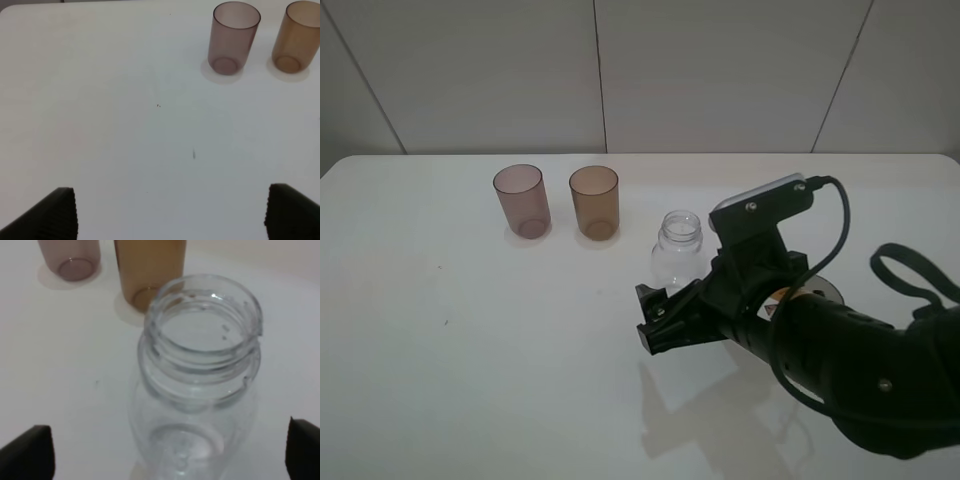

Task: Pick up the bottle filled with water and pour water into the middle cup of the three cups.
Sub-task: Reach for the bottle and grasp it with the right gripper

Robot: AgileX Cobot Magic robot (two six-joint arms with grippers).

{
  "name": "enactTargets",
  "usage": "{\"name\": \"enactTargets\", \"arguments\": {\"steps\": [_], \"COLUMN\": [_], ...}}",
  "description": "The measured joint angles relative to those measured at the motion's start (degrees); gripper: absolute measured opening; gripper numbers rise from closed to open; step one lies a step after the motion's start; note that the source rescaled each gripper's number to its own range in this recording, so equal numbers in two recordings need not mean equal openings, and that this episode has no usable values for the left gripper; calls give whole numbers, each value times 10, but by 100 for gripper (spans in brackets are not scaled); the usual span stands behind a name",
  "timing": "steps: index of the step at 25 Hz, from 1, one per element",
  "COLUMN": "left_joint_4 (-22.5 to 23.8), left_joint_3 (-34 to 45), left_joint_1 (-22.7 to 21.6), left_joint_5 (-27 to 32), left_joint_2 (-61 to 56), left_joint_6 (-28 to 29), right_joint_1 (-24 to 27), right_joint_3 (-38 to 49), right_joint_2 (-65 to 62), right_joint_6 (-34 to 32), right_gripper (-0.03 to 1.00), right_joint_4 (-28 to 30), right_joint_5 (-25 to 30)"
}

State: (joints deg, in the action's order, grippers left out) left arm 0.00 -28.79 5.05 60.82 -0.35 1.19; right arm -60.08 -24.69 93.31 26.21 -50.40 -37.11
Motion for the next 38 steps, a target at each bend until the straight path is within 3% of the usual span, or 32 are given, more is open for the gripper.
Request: {"name": "enactTargets", "arguments": {"steps": [21,38], "left_joint_4": [0,0], "left_joint_3": [0,0], "left_joint_1": [0,0], "left_joint_5": [0,0], "left_joint_2": [0,0], "left_joint_6": [0,0], "right_joint_1": [21,21], "right_joint_3": [-19,-20], "right_joint_2": [57,108], "right_joint_6": [1,-1], "right_gripper": [100,100], "right_joint_4": [37,45], "right_joint_5": [-11,-94]}}
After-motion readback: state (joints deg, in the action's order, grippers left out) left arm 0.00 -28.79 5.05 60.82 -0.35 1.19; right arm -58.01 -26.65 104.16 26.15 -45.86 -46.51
